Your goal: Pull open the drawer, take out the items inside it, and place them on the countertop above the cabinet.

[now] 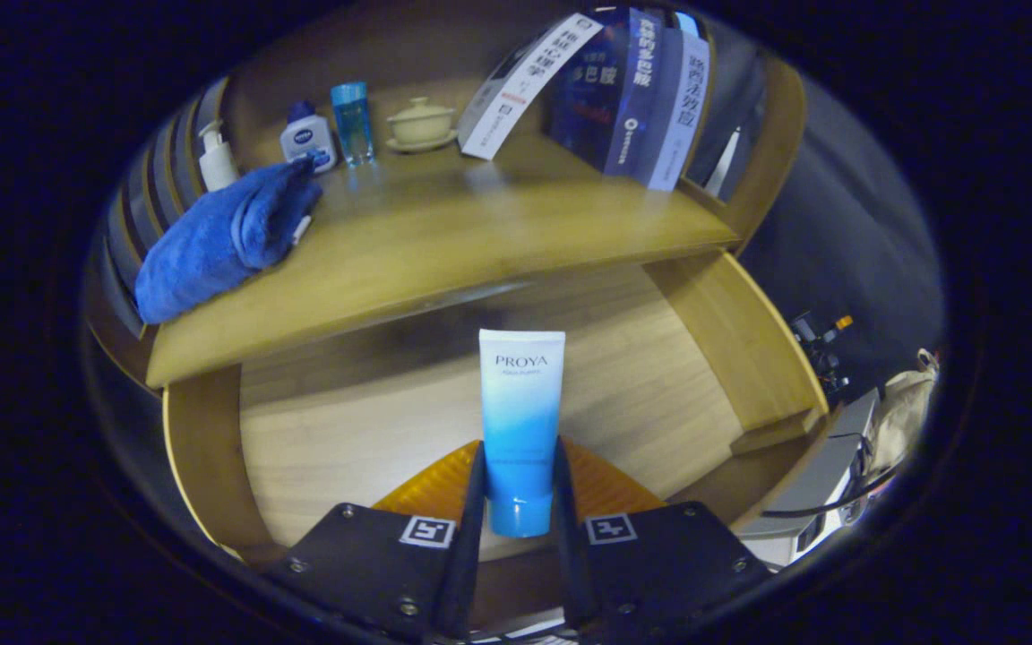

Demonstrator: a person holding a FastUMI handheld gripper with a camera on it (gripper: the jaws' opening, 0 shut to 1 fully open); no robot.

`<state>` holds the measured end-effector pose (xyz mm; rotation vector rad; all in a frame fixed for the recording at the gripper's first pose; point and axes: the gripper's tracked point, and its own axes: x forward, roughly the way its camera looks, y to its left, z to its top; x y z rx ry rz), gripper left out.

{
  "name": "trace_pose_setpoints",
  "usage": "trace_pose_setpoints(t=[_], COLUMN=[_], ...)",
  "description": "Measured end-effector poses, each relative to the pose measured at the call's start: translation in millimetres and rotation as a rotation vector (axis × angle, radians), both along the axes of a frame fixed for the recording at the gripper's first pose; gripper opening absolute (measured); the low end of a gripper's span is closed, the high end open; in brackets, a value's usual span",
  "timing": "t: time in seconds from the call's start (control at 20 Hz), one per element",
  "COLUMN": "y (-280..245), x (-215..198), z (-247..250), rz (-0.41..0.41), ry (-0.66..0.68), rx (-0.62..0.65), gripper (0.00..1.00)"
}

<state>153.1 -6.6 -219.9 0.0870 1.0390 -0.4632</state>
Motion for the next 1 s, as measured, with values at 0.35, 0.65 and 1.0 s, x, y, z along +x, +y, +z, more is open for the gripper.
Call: trace_pose_setpoints(t=[0.35,0.65,1.0], y=[-2.6,2.9,2.0], x=[-14.0,25.6,94.4], z=[68.9,107.1,85.0], rz=[-0.045,-0.002,0.105], ry=[-0.082,-0.211,-0.235], rx=[-0.105,-0.098,-0.008], gripper=[0.38,0.38,0.38])
